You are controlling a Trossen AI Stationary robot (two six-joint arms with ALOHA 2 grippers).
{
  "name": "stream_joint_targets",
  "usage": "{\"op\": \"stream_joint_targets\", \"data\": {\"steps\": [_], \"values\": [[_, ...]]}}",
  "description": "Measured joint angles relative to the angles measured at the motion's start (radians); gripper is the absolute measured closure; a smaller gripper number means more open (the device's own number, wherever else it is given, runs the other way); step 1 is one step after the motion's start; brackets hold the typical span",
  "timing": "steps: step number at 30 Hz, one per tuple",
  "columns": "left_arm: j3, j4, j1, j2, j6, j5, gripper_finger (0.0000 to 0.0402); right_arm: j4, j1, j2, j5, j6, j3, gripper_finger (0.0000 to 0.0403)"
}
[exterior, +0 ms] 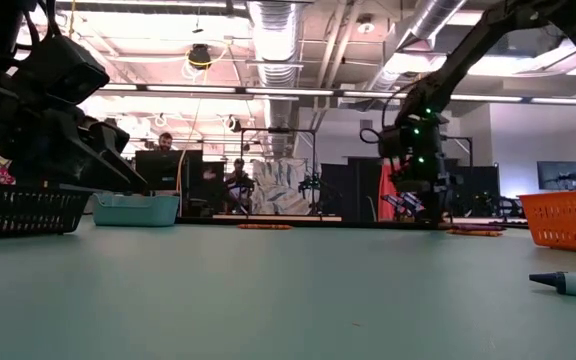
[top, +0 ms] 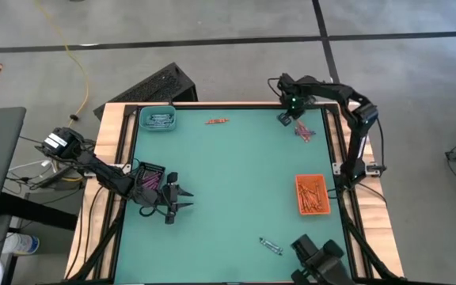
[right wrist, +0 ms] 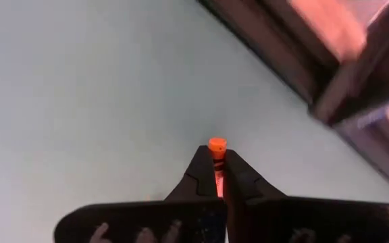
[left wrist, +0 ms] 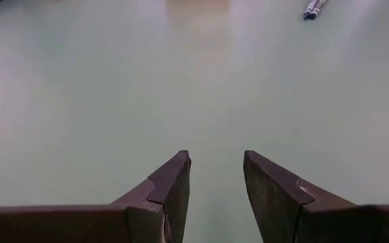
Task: Sort crayons
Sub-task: Put the orange crayon into the orange bin
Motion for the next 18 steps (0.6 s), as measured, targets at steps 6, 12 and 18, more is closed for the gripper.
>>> {"op": "stream_joint_targets", "data": {"steps": [6, 12, 18], "values": [[0.0, 0.0, 0.0, 0.0, 0.0, 0.0, 0.0272, -0.027, 0.051, -0.002, 0.057, -0.032, 0.053, 0.0402], [0.0, -0.014, 0.0, 0.0, 0.0, -0.006, 0.0272, -0.077, 0.11, -0.003, 0.11, -0.052, 0.129, 0.0402], [0.0, -0.012, 0.0, 0.0, 0.01, -0.082, 0.0272, -0.102, 0.204, -0.004, 0.08, -0.07, 0.24, 0.0403]]}}
